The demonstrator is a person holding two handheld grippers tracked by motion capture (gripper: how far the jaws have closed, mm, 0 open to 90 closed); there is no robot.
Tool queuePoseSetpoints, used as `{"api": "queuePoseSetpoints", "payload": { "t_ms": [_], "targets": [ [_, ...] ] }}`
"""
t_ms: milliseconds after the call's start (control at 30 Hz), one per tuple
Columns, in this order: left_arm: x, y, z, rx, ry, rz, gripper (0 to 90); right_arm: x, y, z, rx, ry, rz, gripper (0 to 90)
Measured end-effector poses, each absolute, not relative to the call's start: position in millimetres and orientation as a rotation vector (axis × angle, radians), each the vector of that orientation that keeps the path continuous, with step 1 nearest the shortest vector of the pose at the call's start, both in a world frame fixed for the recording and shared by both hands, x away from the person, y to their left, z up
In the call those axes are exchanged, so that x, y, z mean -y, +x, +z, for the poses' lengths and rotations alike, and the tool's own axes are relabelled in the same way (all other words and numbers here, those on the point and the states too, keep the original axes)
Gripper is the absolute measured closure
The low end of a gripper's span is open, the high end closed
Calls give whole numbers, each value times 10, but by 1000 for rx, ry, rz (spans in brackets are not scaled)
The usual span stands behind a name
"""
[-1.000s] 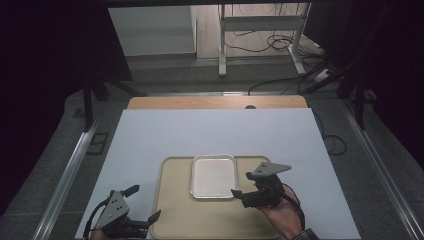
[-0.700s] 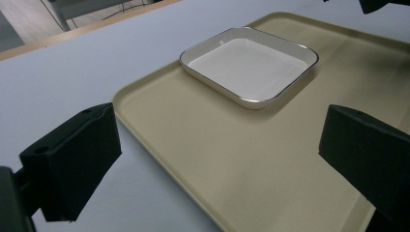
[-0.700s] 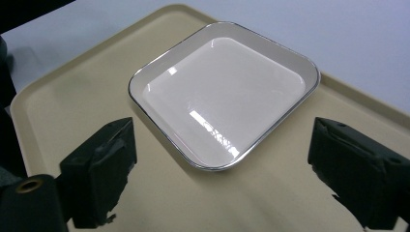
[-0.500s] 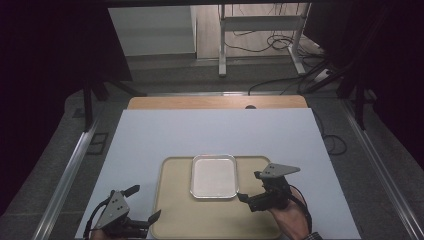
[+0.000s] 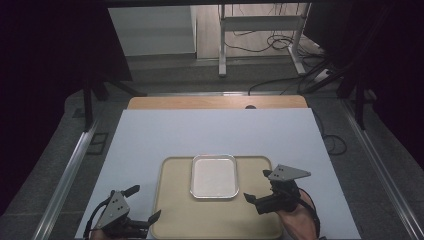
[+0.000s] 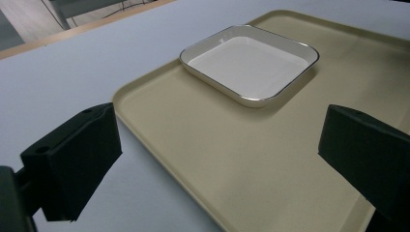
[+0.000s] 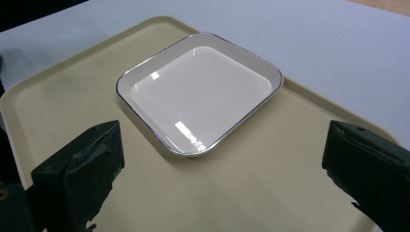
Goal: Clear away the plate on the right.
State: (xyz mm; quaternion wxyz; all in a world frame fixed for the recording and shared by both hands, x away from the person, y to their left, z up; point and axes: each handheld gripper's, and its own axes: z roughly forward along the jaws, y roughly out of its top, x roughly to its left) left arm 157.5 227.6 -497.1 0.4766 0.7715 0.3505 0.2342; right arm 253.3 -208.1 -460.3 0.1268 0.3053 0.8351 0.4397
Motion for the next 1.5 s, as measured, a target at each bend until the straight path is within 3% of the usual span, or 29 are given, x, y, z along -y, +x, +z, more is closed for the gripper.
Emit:
{"api": "queuePoseSetpoints", "payload": {
  "t_ms": [1500],
  "targets": [
    [-2284,1581,-4975,-861,1876,562,12,2816,2086,-4546,-2222,985,1263,6]
  ]
}}
